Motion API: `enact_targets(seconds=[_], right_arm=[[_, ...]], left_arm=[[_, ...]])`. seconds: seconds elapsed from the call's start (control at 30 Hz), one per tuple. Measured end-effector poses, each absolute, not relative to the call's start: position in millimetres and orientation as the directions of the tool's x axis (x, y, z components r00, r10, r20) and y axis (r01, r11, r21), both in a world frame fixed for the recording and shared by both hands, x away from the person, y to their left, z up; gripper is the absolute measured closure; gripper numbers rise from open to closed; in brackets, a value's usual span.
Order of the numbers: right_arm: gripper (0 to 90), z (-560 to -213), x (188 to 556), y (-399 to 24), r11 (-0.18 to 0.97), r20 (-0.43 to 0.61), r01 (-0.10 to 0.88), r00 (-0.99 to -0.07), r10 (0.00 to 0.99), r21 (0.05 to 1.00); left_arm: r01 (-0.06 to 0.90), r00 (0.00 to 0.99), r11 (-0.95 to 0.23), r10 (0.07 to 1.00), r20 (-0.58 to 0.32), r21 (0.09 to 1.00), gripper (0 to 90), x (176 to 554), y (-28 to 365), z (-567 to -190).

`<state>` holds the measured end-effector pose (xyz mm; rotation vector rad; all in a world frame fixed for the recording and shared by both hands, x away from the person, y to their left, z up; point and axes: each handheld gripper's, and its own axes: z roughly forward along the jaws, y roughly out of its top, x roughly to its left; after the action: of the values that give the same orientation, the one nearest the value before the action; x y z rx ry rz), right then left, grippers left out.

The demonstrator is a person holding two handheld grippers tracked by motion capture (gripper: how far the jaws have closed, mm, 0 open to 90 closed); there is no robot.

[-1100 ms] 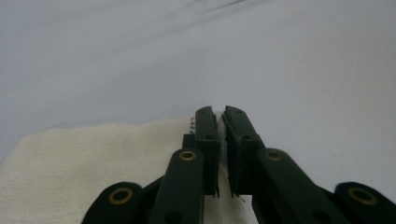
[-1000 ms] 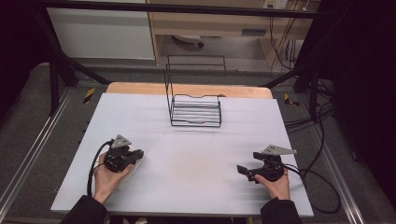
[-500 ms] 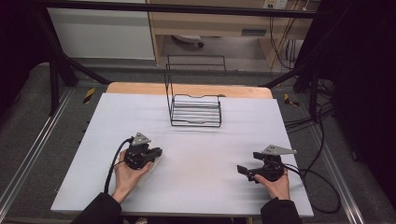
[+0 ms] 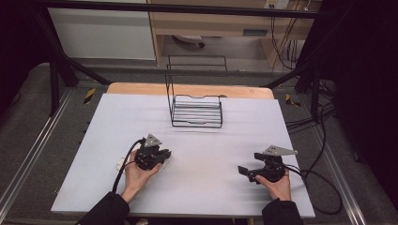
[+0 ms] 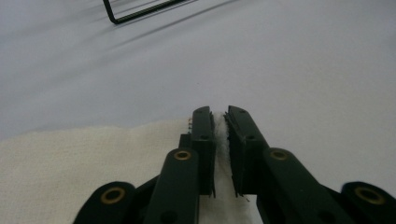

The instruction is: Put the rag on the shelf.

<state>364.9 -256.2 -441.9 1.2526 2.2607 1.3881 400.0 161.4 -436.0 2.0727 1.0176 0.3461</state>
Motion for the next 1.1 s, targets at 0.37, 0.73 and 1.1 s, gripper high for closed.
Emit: enact_targets(seconds=[0.37, 0.73, 1.1], right_arm=[[1.2, -442, 364, -256, 0.193, 0.242, 0.557, -0.612, 0.753, 0.808], [1.2, -444, 365, -254, 0.202, 0.237, 0.561, -0.612, 0.755, 0.803], [1.3, -442, 365, -246, 0.204, 0.239, 0.565, -0.61, 0.756, 0.8]], left_arm=[[0.512, 0.67, -0.406, 0.741, -0.056, 0.756, 41.0, 396, 200, -411], [0.569, 0.624, -0.38, 0.777, -0.082, 0.729, 33.0, 391, 267, -414], [0.645, 0.556, -0.33, 0.822, -0.127, 0.69, 54.5, 386, 311, -435]])
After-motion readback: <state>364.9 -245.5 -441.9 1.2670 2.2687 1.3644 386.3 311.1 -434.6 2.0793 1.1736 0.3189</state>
